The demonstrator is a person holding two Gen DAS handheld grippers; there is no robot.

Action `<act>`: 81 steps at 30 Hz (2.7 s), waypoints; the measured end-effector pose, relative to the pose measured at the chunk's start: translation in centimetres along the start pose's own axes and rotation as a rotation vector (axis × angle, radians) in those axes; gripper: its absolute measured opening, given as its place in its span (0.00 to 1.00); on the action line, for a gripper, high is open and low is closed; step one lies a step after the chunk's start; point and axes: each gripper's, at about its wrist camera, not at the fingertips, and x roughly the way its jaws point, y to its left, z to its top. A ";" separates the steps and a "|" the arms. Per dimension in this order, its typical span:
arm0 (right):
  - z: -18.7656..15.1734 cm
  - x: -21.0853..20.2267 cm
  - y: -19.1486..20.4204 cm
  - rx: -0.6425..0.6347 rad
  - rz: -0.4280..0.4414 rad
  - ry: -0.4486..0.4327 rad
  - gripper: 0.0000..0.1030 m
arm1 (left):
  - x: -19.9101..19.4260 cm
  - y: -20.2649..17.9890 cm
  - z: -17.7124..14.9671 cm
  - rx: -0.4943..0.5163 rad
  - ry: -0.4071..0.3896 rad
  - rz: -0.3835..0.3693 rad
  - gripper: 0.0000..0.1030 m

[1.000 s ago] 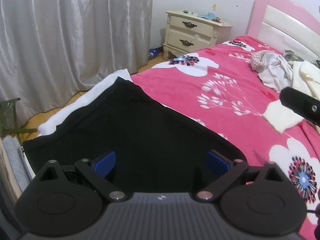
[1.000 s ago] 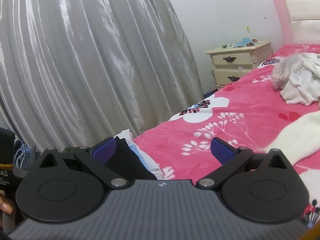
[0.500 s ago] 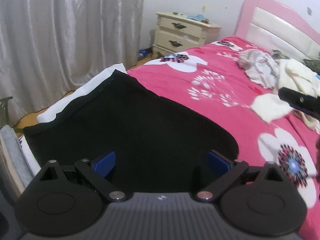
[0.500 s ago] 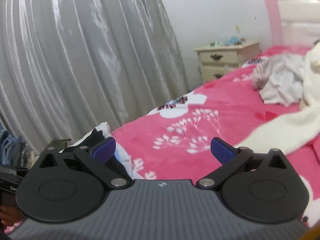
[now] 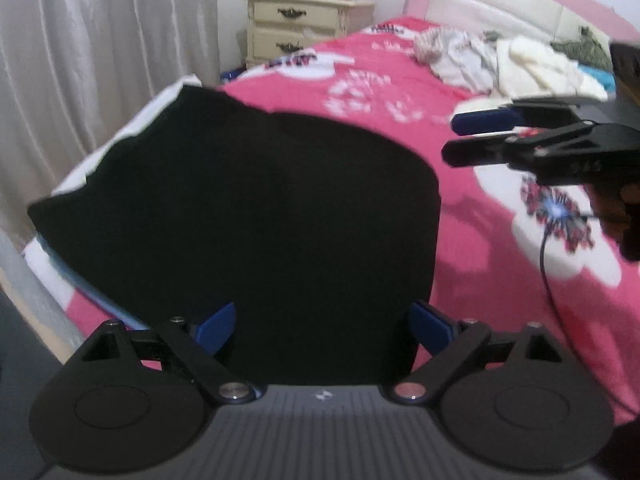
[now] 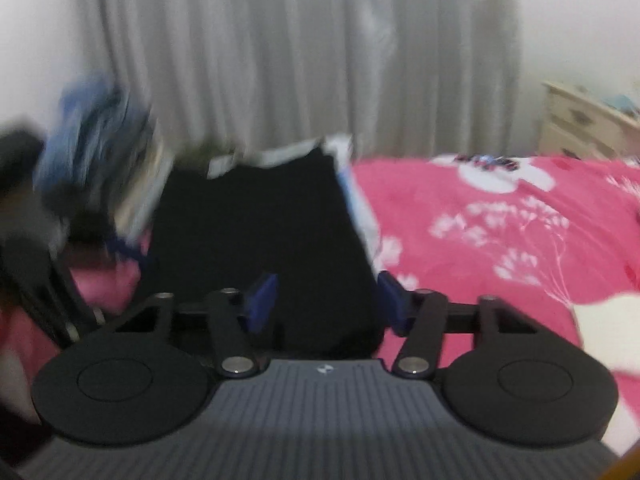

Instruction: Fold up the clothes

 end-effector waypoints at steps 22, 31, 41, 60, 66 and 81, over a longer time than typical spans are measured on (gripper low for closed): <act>-3.6 5.0 -7.0 0.959 0.119 0.133 0.08 | 1.8 0.0 -1.7 0.019 0.022 -0.004 0.93; -1.5 2.6 -5.0 0.597 0.125 -0.047 0.06 | 1.7 -0.1 -1.8 0.026 0.018 -0.010 0.93; -4.9 1.7 -9.9 0.786 -0.050 -0.055 0.26 | 1.0 0.6 -1.5 0.046 0.034 -0.035 0.91; -0.3 3.5 -0.3 0.122 -0.059 -0.007 0.21 | -1.2 1.4 1.2 0.032 -0.064 -0.053 0.89; -0.3 4.9 -0.4 0.167 -0.067 -0.010 0.20 | 2.5 3.8 3.3 -0.082 -0.019 0.125 0.91; -1.4 6.0 -0.7 0.279 -0.034 0.010 0.20 | 6.6 6.3 8.6 -0.199 -0.138 0.202 0.94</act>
